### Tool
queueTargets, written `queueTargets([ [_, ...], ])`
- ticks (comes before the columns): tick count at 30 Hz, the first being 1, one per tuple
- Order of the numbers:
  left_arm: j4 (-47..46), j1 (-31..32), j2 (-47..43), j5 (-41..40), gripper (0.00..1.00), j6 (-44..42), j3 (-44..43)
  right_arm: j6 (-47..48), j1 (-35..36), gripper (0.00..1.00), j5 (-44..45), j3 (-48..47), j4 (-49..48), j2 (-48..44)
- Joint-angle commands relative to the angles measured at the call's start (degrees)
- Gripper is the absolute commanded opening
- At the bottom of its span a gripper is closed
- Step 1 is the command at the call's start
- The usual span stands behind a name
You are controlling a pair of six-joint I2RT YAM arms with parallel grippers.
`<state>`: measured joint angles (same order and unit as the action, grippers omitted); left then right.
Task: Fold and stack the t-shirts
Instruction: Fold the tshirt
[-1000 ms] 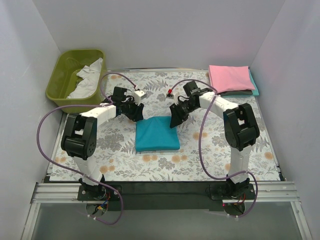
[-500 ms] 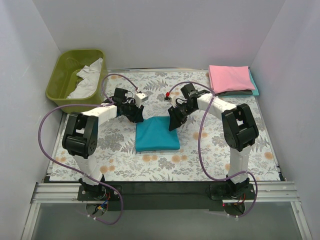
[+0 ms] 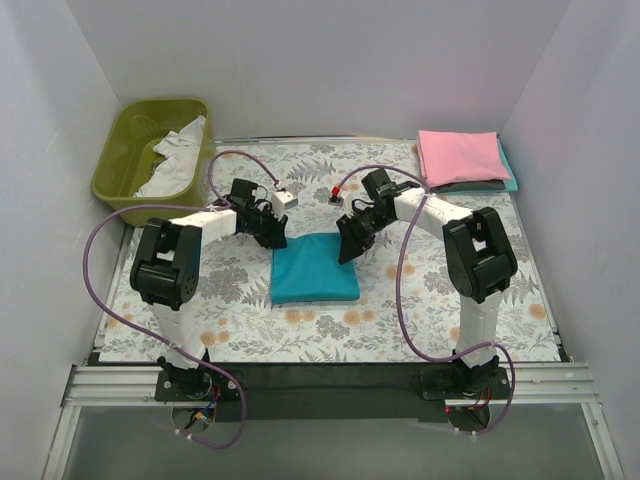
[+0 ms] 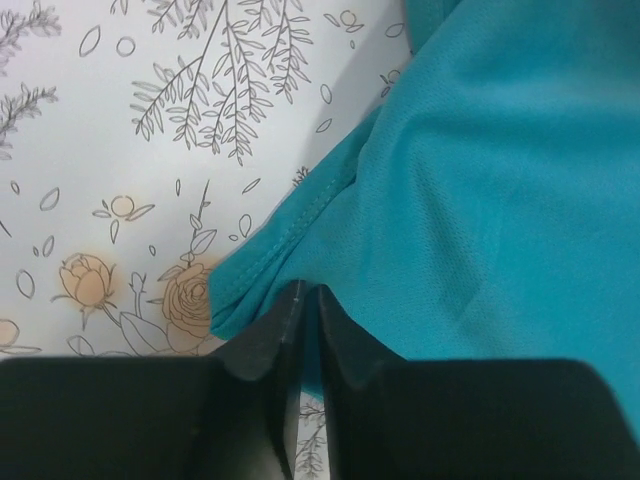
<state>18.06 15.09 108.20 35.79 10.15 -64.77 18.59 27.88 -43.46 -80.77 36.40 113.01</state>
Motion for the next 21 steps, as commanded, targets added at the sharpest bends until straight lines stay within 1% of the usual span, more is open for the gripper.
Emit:
queueTargets([
  [1, 1.18, -0.33, -0.45, 1.12, 0.05, -1.37, -2.02, 1.27, -0.02, 0.34, -0.13, -0.17, 1.04, 0.19],
  [2, 1.18, -0.33, -1.41, 1.12, 0.01, -1.10, -2.37, 1.45, -0.02, 0.34, 0.04, -0.17, 1.21, 0.10],
  [3, 1.44, -0.33, -1.94, 1.04, 0.00, -0.93, -2.64, 1.71, -0.10, 0.34, 0.22, -0.09, 1.30, 0.02],
  [12, 2.15, -0.59, -6.07, -1.51, 0.00, -2.24, -5.01, 2.42, -0.46, 0.33, 0.84, 0.18, 1.83, -0.33],
  [14, 2.67, -0.59, -5.55, -0.55, 0.00, -4.69, -5.10, 2.42, -0.46, 0.34, 0.75, 0.18, 1.92, -0.33],
  [15, 3.46, -0.50, -5.29, -0.37, 0.04, -5.05, -5.19, 2.50, -0.46, 0.33, 0.75, 0.18, 1.92, -0.25],
  [16, 3.56, -0.50, -4.93, -0.02, 0.14, -5.23, -5.27, 2.50, -0.46, 0.33, 0.83, 0.09, 1.92, -0.07],
  [17, 3.90, -0.50, -4.06, 0.94, 0.20, -6.27, -5.36, 2.50, -0.54, 0.33, 0.84, 0.00, 2.00, 0.02],
  [18, 4.60, -0.50, -3.53, 1.47, 0.30, -6.37, -5.45, 2.50, -0.46, 0.33, 0.84, -0.09, 2.09, 0.02],
  [20, 5.05, -0.50, -1.87, 2.35, 0.36, -7.16, -5.80, 2.59, -0.46, 0.34, 0.84, -0.26, 2.09, 0.19],
  [21, 5.57, -0.50, -1.25, 3.48, 0.41, -7.60, -5.89, 2.59, -0.46, 0.33, 0.84, -0.26, 2.18, 0.19],
])
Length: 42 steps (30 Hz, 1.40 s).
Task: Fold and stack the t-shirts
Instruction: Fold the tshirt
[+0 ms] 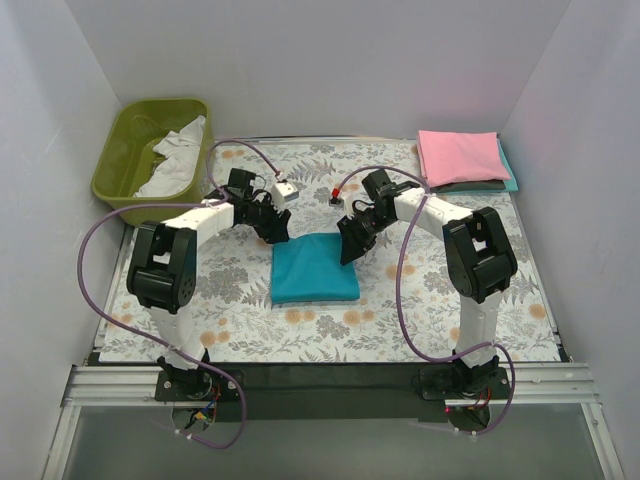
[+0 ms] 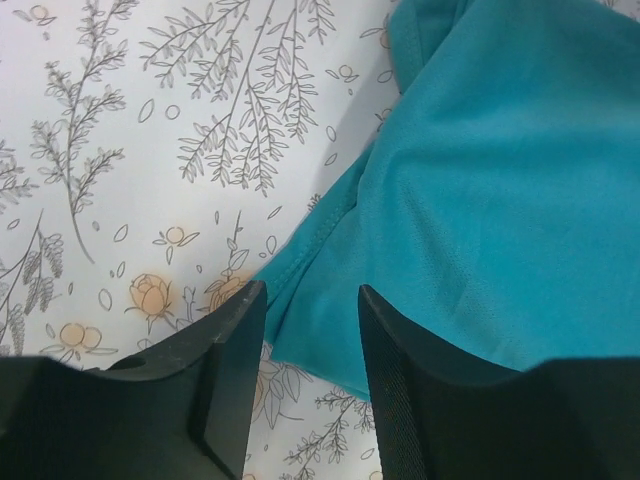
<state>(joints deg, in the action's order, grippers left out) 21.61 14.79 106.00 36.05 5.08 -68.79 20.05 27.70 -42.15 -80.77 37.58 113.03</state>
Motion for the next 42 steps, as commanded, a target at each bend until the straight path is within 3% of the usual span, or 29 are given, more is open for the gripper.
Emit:
queueTargets([
  [1, 2.12, -0.20, 1.40, 3.76, 0.42, -2.79, -2.30, 1.13, -0.37, 0.34, -0.48, -0.35, 1.00, 0.34],
  [8, 2.74, -0.11, 4.39, 7.71, 0.42, -4.46, -4.77, 1.30, -0.37, 0.33, -0.48, -0.44, 1.35, 0.96],
  [13, 4.58, -0.02, 5.54, 9.56, 0.33, -6.83, -6.00, 1.48, -0.46, 0.33, -0.30, -0.35, 1.44, 1.14],
  [17, 6.95, -0.02, 5.71, 10.79, 0.10, -8.24, -6.88, 1.74, -0.55, 0.33, -0.04, -0.17, 1.44, 1.31],
  [20, 8.71, -0.02, 5.89, 9.22, 0.00, -8.33, -8.28, 1.92, -0.72, 0.33, 0.14, -0.09, 1.70, 1.23],
  [27, 11.26, 0.07, 4.48, 6.75, 0.00, -9.73, -9.60, 2.71, -0.72, 0.33, 0.67, 0.62, 2.23, 0.08],
  [28, 11.61, 0.07, 4.66, 6.92, 0.19, -10.35, -9.43, 2.71, -0.72, 0.33, 0.58, 0.70, 2.14, 0.00],
  [31, 13.63, 0.07, 5.97, 7.98, 0.39, -12.99, -9.69, 2.71, -0.72, 0.33, 0.58, 0.70, 2.23, 0.26],
  [37, 14.69, 0.16, 9.22, 9.21, 0.43, -14.31, -10.57, 2.97, -0.72, 0.33, 0.67, 0.53, 2.32, 0.43],
  [42, 13.47, 0.42, 10.46, 10.00, 0.37, -14.31, -11.27, 3.06, -0.72, 0.33, 0.49, 0.62, 2.41, 0.61],
])
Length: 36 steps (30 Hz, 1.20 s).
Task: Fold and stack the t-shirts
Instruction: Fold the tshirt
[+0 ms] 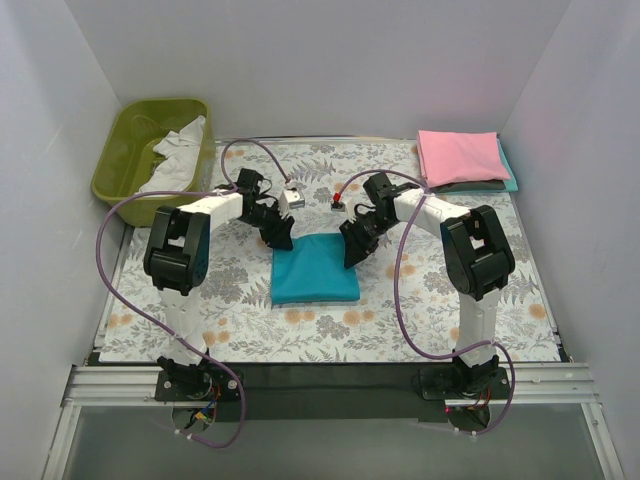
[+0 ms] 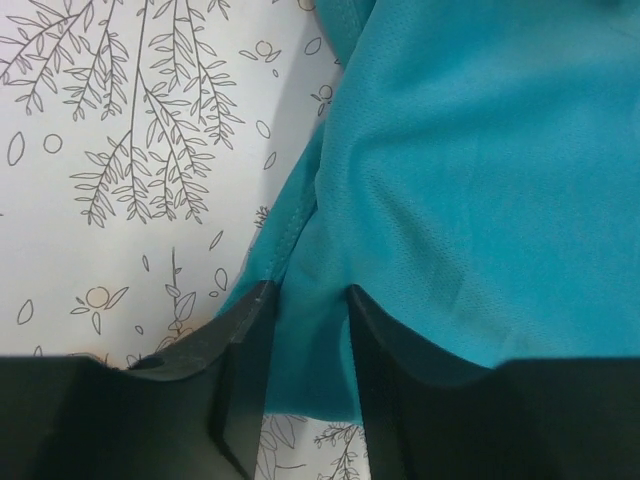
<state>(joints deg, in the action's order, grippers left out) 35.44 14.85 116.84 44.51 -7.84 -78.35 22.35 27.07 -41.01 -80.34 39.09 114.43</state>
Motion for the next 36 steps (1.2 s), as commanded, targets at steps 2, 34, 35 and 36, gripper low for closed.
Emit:
queueTargets([
  [2, -0.28, 0.44, -0.21, 1.80, 0.26, -1.39, -1.90, 0.68, -0.09, 0.33, -0.65, 0.27, 0.90, -0.70],
  [34, -4.33, 0.35, -1.00, -10.85, 0.00, 2.12, -3.48, 2.34, 0.00, 0.33, 1.54, 3.18, 6.87, -4.13],
  [35, -4.24, 0.35, -0.82, -11.02, 0.00, 2.04, -3.92, 2.70, -0.17, 0.33, 1.99, 2.73, 7.83, -4.13],
  [36, -4.24, 0.35, -0.73, -11.20, 0.00, 2.12, -4.18, 2.96, -0.09, 0.33, 2.51, 2.03, 7.84, -4.48],
])
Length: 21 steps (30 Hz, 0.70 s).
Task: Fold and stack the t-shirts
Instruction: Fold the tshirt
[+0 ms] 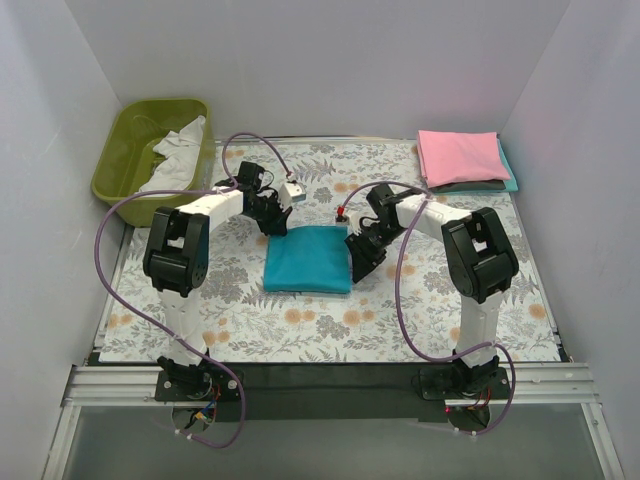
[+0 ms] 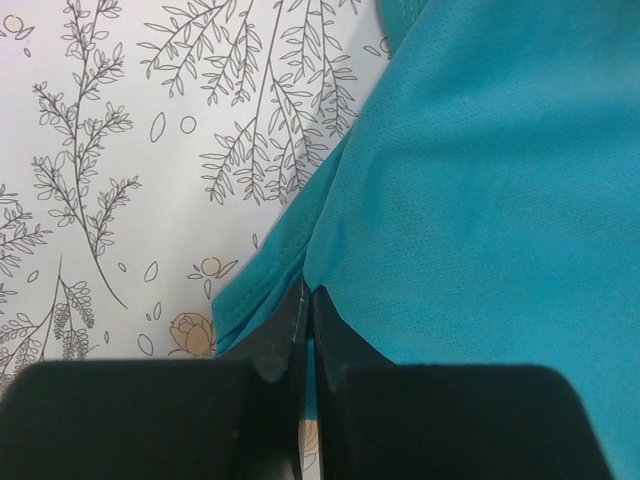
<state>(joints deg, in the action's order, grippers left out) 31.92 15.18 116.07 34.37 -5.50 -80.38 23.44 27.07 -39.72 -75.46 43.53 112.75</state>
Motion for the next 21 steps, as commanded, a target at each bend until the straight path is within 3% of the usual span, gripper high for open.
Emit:
queueTargets([
  [1, -0.63, 0.03, 0.73, -1.58, 0.00, 0.22, -2.59, 1.87, 0.00, 0.33, 1.92, -3.11, 3.41, -2.88],
  [11, -5.72, -0.68, -0.31, -4.31, 0.08, 5.14, -5.93, 2.31, 0.18, 0.39, 3.07, -5.48, 4.11, -5.79],
  [13, -5.99, -0.68, -0.15, -5.19, 0.22, 7.25, -6.28, 2.66, 0.18, 0.41, 3.25, -6.45, 4.46, -5.96],
  [16, -6.87, -1.29, -0.40, -8.79, 0.31, 11.02, -6.11, 1.44, 0.35, 0.46, 1.59, -9.87, 4.11, -5.61],
  [21, -6.96, -5.86, -7.16, 6.21, 0.37, 24.28, -1.99, -6.20, 2.37, 0.52, -4.91, -15.85, -2.38, -3.16],
])
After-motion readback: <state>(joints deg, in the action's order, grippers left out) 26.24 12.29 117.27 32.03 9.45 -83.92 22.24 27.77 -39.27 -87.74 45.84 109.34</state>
